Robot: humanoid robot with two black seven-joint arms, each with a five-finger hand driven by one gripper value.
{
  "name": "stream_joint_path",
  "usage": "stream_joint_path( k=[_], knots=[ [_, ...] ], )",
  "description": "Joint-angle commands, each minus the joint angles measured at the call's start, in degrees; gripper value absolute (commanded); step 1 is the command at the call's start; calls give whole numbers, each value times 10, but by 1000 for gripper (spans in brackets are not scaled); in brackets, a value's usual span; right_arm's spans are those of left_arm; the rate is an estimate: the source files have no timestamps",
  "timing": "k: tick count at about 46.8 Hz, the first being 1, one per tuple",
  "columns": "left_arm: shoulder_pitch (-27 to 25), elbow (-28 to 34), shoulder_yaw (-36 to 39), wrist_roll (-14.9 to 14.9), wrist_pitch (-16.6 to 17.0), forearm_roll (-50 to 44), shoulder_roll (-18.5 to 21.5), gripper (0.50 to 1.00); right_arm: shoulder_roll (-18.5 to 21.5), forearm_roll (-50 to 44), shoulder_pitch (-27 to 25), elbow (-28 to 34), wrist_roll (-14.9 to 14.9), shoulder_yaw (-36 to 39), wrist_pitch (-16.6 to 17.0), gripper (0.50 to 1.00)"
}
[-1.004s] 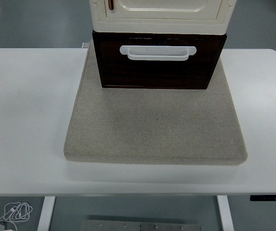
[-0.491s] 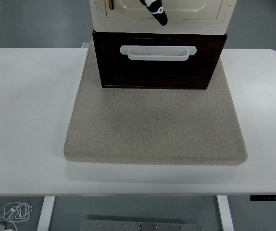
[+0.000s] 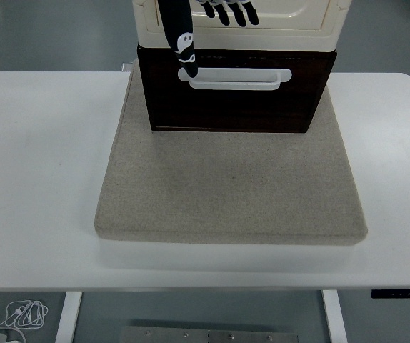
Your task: Open the drawer under the combination cabinet
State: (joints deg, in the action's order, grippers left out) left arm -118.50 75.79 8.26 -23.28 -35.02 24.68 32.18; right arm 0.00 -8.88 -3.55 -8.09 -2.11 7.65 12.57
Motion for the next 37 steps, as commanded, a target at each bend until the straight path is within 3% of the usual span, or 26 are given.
stream_joint_path(
  k=[1,11,24,37],
  knots=[
    [-4,-10,30,-8,0,-18,-15,1000,0,0,0,0,0,0,0,926],
    [0,-56,55,-40,0,-46,-56,1000,0,0,0,0,0,0,0,926],
    [24,-103,80,-41,20,-48,-115,1000,0,0,-1,0,0,0,0,926],
    [52,-130,80,-41,47,-48,-143,1000,0,0,0,0,0,0,0,926]
  ],
)
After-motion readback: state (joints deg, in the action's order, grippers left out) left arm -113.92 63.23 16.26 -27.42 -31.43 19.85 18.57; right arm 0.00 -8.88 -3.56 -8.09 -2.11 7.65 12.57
